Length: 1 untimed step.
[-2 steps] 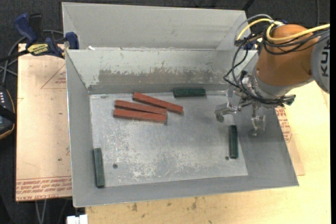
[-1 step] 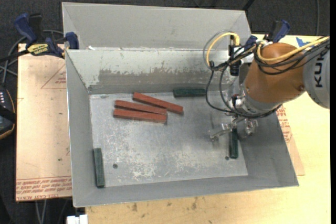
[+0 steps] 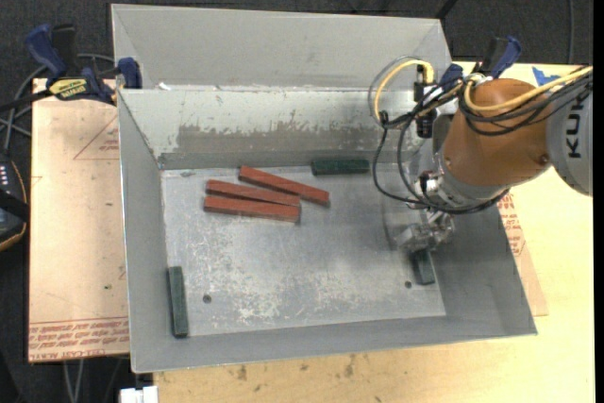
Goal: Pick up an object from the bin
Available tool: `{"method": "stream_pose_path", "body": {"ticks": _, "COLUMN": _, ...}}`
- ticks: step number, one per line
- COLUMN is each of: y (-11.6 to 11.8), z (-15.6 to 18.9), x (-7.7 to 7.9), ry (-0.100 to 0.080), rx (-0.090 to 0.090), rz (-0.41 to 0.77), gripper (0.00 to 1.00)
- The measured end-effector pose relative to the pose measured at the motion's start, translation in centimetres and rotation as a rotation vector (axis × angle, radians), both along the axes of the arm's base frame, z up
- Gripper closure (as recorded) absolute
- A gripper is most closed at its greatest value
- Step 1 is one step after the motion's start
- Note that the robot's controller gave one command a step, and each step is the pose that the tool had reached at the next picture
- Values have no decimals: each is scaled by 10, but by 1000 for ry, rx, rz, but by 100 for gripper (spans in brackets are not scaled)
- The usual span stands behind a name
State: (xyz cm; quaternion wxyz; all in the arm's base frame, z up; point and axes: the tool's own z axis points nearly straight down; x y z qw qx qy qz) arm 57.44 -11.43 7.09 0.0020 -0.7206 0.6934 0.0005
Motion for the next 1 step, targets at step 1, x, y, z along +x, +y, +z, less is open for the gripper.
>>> {"method": "stream_pose_path", "body": {"ticks": 1, "y": -10, "z": 158, "x": -8, "ry": -8, "rx": -4, "rz": 27, "gripper": 100}}
